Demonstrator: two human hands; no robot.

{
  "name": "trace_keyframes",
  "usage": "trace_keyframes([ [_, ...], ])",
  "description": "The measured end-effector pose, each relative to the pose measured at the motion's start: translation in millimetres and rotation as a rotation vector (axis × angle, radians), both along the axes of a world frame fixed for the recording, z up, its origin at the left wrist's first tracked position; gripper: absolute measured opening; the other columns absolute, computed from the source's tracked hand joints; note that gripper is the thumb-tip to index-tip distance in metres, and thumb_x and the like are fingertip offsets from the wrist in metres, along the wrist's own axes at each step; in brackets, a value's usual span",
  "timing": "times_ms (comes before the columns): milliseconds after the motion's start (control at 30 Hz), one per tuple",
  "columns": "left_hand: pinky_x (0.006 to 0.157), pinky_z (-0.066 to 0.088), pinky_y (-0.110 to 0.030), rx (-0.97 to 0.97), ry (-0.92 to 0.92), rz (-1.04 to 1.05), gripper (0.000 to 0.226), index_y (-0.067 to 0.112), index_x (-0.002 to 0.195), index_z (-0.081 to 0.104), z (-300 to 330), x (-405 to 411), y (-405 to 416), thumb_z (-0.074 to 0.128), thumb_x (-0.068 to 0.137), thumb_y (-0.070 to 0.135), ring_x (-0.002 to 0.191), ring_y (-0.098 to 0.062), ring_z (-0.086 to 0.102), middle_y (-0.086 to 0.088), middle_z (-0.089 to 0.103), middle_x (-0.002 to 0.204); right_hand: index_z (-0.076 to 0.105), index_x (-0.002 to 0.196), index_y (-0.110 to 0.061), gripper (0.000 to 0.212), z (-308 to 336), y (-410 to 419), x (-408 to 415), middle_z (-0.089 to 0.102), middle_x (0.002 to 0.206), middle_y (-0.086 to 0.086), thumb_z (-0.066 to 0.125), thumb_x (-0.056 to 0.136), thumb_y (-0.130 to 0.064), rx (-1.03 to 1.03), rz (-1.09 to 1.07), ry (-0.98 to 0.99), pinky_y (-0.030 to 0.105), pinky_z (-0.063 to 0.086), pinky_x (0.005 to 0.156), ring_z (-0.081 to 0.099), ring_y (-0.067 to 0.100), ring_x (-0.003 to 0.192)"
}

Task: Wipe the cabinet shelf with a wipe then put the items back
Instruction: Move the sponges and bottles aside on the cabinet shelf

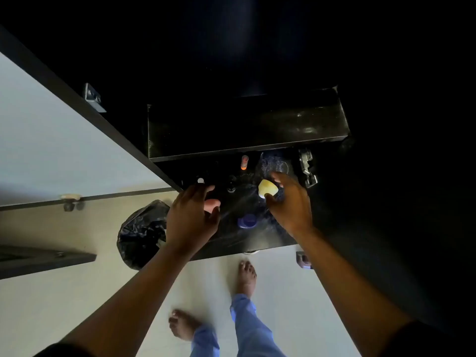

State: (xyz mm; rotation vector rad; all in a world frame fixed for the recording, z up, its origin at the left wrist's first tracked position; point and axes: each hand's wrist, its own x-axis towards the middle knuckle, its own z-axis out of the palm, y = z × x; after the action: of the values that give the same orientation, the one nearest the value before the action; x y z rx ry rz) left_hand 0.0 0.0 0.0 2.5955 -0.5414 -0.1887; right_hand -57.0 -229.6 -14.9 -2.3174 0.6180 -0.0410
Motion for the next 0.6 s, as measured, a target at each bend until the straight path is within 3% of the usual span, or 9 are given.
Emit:
trace_keyframes([
  [133, 0.078, 0.059, -0.034, 0.047, 0.041, -0.017, 0.043, 0.027, 0.121, 0.064, -8.2, 0.0, 1.8, 0.077, 0.080, 0.023, 0.101, -0.023, 0.070, -0.001, 0.071, 0.120, 0.068, 0.126, -0.019, 0.046, -10.9, -2.7, 5.3, 0.073, 0.121, 0.005, 0.081, 0.082, -0.012, 0.015, 0.023, 0.061, 0.022, 0.047, 0.085, 0.070, 0.027, 0.107],
  [267, 0.072, 0.061, -0.039, 0.033, 0.050, -0.016, 0.032, 0.030, 0.110, 0.063, -17.7, 0.7, 1.6, 0.076, 0.083, 0.018, 0.090, -0.027, 0.072, -0.005, 0.071, 0.116, 0.067, 0.128, -0.020, 0.042, -22.0, -2.8, 10.3, 0.074, 0.117, 0.010, 0.078, 0.088, -0.020, -0.014, 0.030, 0.109, 0.036, 0.056, 0.088, 0.073, 0.029, 0.099],
  [433, 0.069, 0.060, -0.038, 0.020, 0.023, 0.022, 0.023, 0.025, 0.100, 0.070, -14.2, 2.1, 2.2, 0.077, 0.083, 0.011, 0.080, -0.028, 0.072, -0.004, 0.076, 0.099, 0.071, 0.120, -0.023, 0.033, -15.4, -1.8, 16.2, 0.076, 0.111, 0.009, 0.077, 0.089, -0.030, -0.016, 0.046, 0.106, 0.033, 0.057, 0.083, 0.073, 0.028, 0.097],
  [533, 0.068, 0.061, -0.039, -0.002, 0.014, 0.040, 0.019, 0.021, 0.095, 0.072, -8.5, 1.8, 9.4, 0.076, 0.083, 0.007, 0.073, -0.027, 0.073, -0.005, 0.078, 0.089, 0.073, 0.116, -0.023, 0.031, 4.9, 6.0, 24.0, 0.076, 0.109, 0.006, 0.079, 0.086, -0.028, 0.019, 0.064, 0.077, 0.041, 0.061, 0.082, 0.073, 0.024, 0.093],
  [600, 0.068, 0.060, -0.036, -0.027, -0.001, 0.050, 0.019, 0.016, 0.097, 0.075, -5.7, 2.4, 16.7, 0.077, 0.083, 0.003, 0.073, -0.027, 0.074, -0.007, 0.079, 0.089, 0.073, 0.112, -0.023, 0.028, 24.0, 13.9, 30.9, 0.076, 0.105, 0.005, 0.079, 0.085, -0.023, 0.047, 0.102, 0.059, 0.037, 0.060, 0.080, 0.072, 0.021, 0.091],
])
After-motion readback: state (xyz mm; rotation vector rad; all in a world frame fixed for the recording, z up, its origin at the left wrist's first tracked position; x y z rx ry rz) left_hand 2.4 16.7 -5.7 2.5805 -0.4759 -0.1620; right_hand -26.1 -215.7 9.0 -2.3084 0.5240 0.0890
